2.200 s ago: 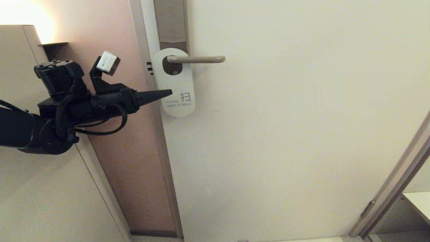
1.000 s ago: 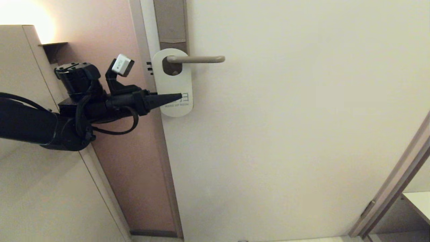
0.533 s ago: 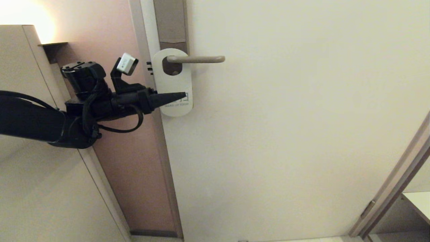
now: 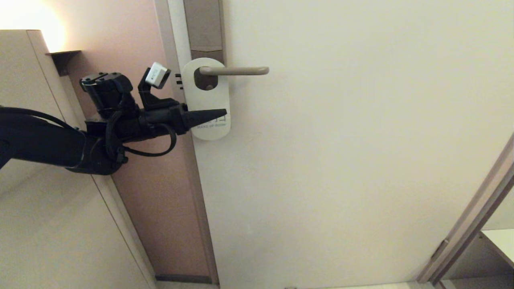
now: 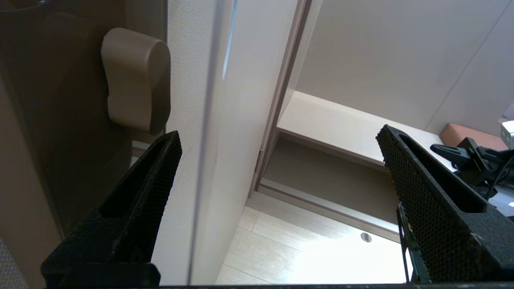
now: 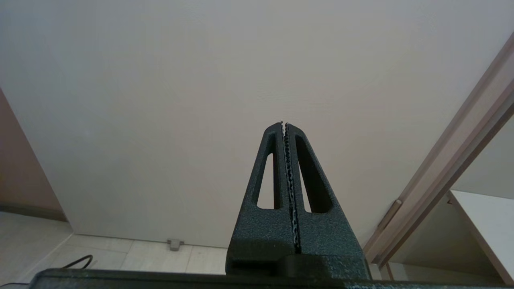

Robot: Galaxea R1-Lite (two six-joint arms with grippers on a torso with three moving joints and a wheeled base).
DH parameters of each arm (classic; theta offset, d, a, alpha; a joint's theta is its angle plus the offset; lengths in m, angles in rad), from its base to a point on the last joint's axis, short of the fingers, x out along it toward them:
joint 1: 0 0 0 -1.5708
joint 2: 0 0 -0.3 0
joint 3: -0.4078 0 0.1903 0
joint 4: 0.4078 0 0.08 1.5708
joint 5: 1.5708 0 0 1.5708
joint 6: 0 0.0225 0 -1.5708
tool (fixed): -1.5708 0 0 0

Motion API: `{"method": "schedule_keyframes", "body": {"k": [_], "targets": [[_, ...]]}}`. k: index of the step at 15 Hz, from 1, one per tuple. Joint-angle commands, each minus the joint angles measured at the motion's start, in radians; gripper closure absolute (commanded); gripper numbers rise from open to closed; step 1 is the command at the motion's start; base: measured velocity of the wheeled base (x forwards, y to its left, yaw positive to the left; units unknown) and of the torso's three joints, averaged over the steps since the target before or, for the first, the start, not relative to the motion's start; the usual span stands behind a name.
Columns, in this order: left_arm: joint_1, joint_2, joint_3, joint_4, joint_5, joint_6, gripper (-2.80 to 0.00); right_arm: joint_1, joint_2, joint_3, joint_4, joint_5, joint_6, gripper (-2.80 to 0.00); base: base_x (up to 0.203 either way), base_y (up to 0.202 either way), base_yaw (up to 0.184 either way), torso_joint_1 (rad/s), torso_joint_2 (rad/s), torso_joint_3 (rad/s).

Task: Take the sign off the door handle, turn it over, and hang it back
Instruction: Take down the sign

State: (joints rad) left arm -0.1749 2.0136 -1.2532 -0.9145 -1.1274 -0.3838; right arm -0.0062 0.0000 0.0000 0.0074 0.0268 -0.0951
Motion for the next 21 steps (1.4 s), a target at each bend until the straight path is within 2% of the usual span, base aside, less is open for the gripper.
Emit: {"method": "schedule_keyframes", "body": {"k": [1,2,14,21], "targets": [[0.000,0.000,0.000,-0.006,-0.005,-0.003,-2.80,0.000,0.000,0.000,0.000,0.001,0.000,0.00,0.000,0.000,0.000,0.000,0.00,0.000],[0.000,0.002,0.000,-0.006,-0.005,-0.003,0.00,0.000,0.000,0.000,0.000,0.001,0.000,0.00,0.000,0.000,0.000,0.000,0.00,0.000],[0.000,-0.016,0.001,-0.006,0.014,-0.003,0.00,0.000,0.000,0.000,0.000,0.001,-0.001,0.00,0.000,0.000,0.000,0.000,0.00,0.000],[-0.001,-0.097,0.034,-0.003,0.018,-0.003,0.00,0.000,0.000,0.000,0.000,0.001,0.000,0.00,0.000,0.000,0.000,0.000,0.00,0.000]]}}
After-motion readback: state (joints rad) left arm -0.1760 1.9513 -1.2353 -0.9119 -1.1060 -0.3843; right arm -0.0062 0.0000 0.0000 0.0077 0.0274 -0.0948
